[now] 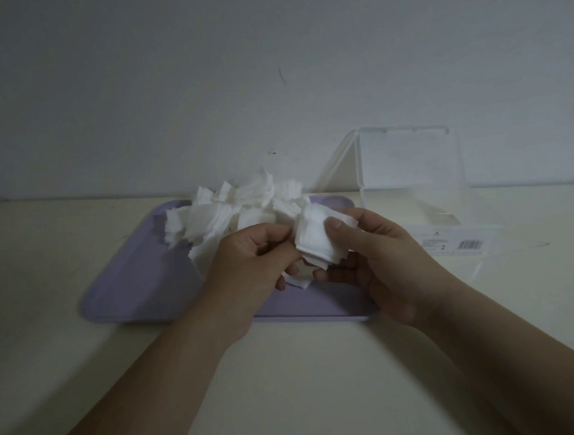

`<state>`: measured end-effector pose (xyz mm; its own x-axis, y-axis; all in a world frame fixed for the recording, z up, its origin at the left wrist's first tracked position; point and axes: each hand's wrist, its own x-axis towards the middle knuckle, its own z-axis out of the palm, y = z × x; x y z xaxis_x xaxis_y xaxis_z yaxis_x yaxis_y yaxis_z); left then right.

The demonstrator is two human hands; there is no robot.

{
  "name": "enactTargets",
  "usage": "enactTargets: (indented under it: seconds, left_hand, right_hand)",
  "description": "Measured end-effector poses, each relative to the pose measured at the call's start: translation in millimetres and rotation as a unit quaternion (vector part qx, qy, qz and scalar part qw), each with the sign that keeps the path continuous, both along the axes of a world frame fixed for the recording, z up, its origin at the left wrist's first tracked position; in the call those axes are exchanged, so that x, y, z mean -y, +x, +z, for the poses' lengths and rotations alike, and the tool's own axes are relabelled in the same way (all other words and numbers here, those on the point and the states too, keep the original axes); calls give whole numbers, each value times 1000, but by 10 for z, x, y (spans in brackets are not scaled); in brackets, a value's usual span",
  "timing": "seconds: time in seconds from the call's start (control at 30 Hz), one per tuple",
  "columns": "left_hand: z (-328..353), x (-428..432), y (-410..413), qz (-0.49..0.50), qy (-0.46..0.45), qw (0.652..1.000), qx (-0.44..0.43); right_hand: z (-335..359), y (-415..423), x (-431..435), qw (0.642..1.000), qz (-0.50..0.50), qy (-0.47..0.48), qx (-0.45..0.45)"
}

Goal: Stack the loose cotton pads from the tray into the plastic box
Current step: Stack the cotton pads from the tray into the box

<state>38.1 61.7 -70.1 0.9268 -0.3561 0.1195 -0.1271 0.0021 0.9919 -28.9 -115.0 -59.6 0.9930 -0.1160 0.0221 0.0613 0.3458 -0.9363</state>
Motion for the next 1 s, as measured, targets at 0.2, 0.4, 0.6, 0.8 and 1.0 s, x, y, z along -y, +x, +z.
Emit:
enactTargets:
  seconds: [0.2,0.4,0.6,0.8,1.0]
  left_hand:
    - [25,-10,36,165,-7,985,47]
    - [158,-23,-37,-22,-171,985,-25]
    - [50,48,-80,-26,-60,997,-31]
    - [11,53,-51,17,-49,998,-21]
    - [-3,61,-56,28,-39,999,-16]
  right_hand:
    - [-51,34,-2,997,-74,13,-2]
    - [-81,61,-24,990,-139,-36,-4]
    - [-46,10,-66,998,-48,-33,18]
    - [-13,-1,-93,1000,-8,-5,13]
    - [35,13,-90,999,1,33,-13]
